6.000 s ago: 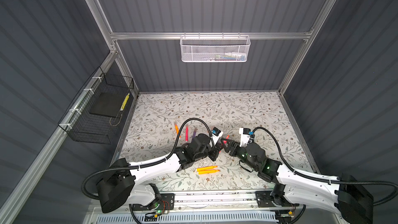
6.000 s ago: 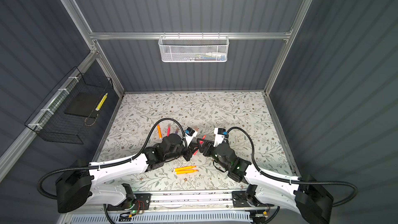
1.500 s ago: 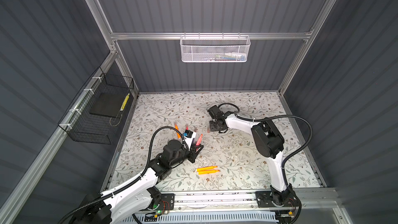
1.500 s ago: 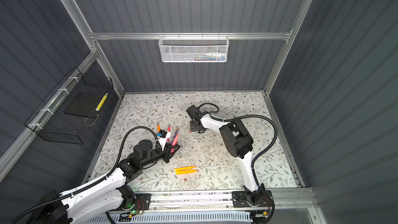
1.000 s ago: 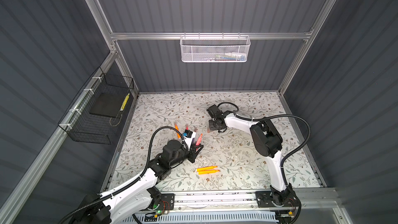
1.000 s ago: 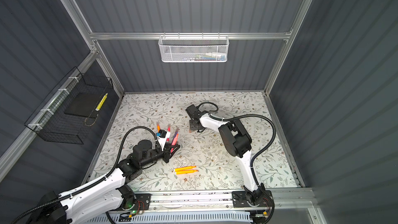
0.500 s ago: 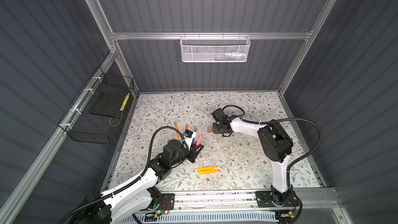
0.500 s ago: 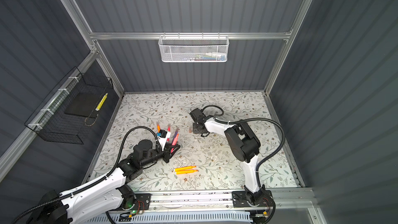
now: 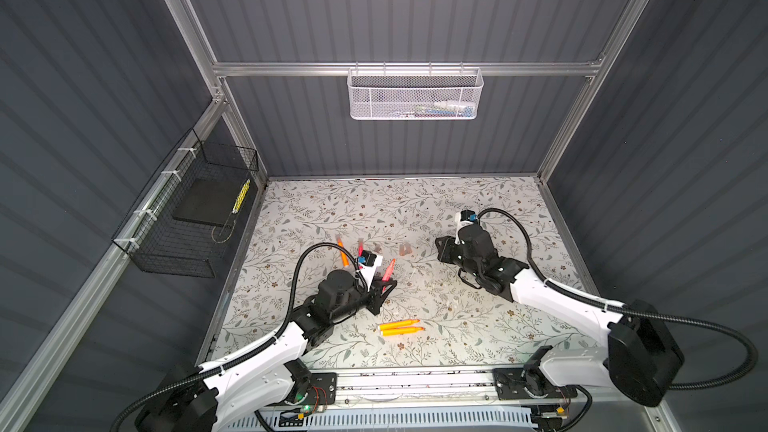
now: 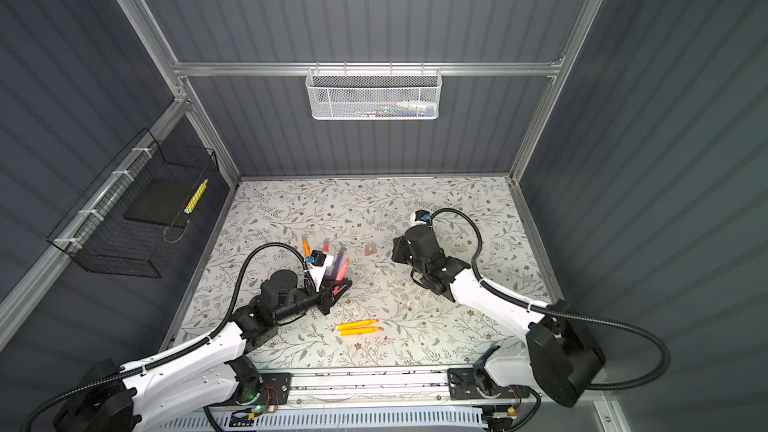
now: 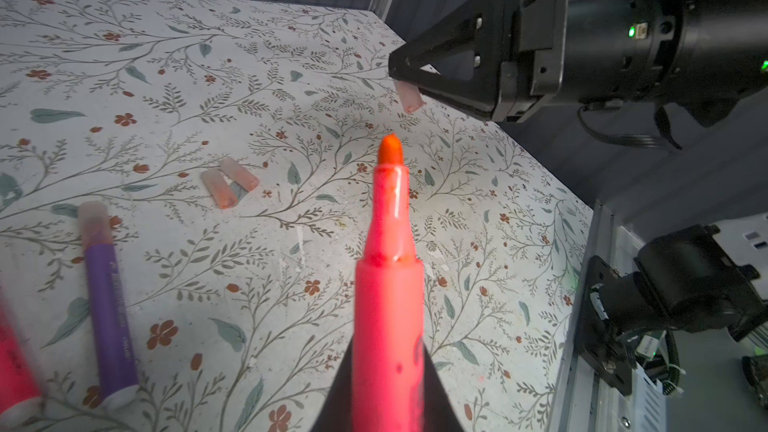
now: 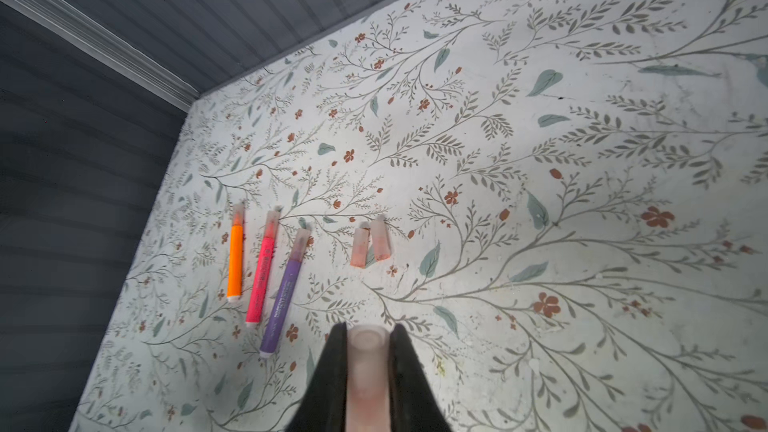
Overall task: Insert the pens into the pen caps
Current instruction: 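Lift the pale pink cap with the right gripper toward the pink marker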
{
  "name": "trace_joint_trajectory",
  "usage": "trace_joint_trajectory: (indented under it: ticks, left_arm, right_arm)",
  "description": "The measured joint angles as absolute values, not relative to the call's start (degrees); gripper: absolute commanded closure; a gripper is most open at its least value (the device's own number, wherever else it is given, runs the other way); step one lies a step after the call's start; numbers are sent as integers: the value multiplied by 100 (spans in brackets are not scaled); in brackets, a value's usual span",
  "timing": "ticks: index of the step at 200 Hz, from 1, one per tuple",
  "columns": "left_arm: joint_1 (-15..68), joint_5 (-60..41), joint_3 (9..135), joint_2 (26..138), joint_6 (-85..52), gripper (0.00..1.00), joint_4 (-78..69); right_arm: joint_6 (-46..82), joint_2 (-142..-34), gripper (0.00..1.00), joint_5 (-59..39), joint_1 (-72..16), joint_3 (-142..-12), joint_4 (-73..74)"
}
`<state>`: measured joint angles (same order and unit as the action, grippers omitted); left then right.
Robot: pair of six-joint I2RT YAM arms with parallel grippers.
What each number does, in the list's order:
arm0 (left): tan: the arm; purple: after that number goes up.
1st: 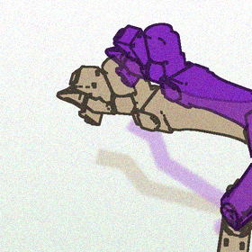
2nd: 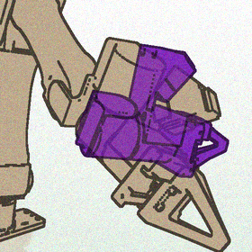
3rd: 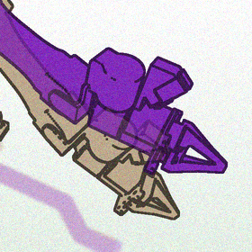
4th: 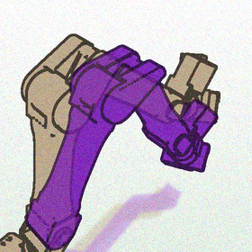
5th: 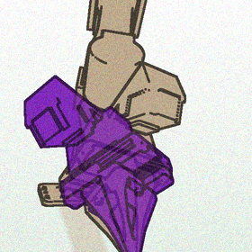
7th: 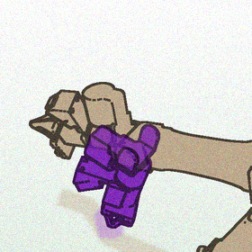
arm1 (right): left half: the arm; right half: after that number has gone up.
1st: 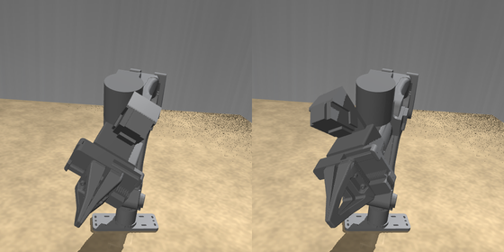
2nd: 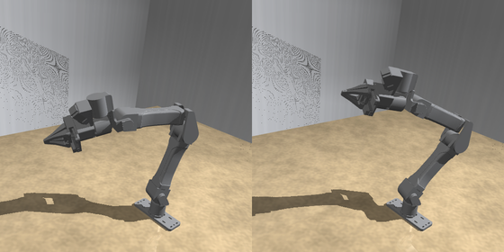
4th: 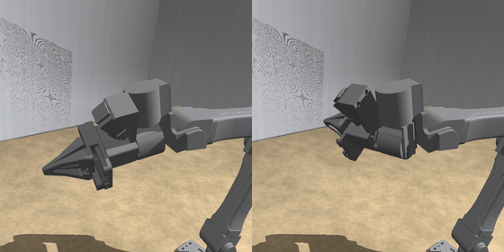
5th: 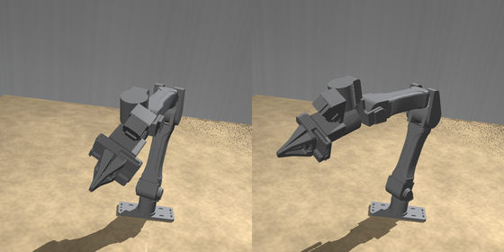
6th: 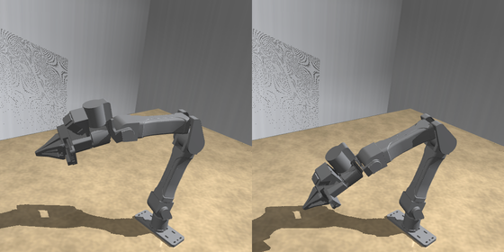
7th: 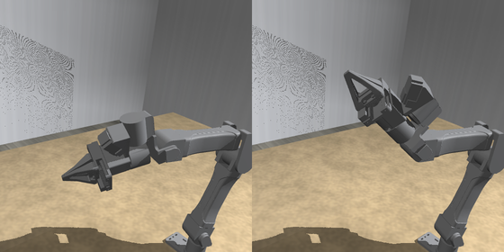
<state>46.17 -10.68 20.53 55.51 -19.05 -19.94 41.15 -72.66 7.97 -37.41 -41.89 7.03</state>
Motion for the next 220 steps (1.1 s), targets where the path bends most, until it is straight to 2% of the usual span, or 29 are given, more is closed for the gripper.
trace_joint_trajectory:
  ticks: [36,83,126,161,220]
  left_arm:
    - [5435,-762,2167,6029,-1855,100,-2335]
    - [5509,-956,2224,6936,-1957,100,-3345]
    - [5509,-1057,2226,7194,-2145,100,-3944]
    - [5509,-1059,2252,7271,-2329,100,-4388]
    - [5509,-1166,2281,7450,-2536,100,-4724]
  right_arm:
    - [4565,-6060,94,720,-3752,-3041,1785]
    - [4873,-5140,93,464,-3889,-2043,3468]
    - [4978,-5321,94,154,-4106,-1861,4547]
    - [4976,-5935,95,-40,-4471,-1798,5520]
    - [5068,-6716,96,-202,-4554,-1798,6560]
